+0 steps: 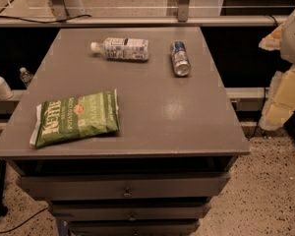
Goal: Place blue plastic bottle upright
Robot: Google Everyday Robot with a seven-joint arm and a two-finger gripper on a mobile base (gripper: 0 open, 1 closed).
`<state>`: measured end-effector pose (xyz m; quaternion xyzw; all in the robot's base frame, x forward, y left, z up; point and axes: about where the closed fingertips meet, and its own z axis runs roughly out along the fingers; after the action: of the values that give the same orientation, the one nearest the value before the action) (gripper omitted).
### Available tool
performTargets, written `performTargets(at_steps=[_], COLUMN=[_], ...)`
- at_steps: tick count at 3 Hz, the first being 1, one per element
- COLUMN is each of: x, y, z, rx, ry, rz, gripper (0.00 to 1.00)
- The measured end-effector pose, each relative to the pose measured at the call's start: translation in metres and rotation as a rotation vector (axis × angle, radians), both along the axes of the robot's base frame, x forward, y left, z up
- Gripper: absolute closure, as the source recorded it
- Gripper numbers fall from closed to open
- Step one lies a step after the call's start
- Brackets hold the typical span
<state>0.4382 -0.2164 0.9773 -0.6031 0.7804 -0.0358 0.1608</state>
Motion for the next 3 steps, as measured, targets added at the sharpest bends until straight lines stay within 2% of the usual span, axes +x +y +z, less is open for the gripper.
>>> performTargets(at_steps=[1,2,3], x=[0.000,0.010,0.039], y=[0.000,0.007,0.031], z=[0.000,0.004,0.008], rx=[0.000,0.024,0.059], ry=[0.000,-0.023,-0.068], rz=[0.000,0.027,0.077], gripper=[0.00,0.00,0.00])
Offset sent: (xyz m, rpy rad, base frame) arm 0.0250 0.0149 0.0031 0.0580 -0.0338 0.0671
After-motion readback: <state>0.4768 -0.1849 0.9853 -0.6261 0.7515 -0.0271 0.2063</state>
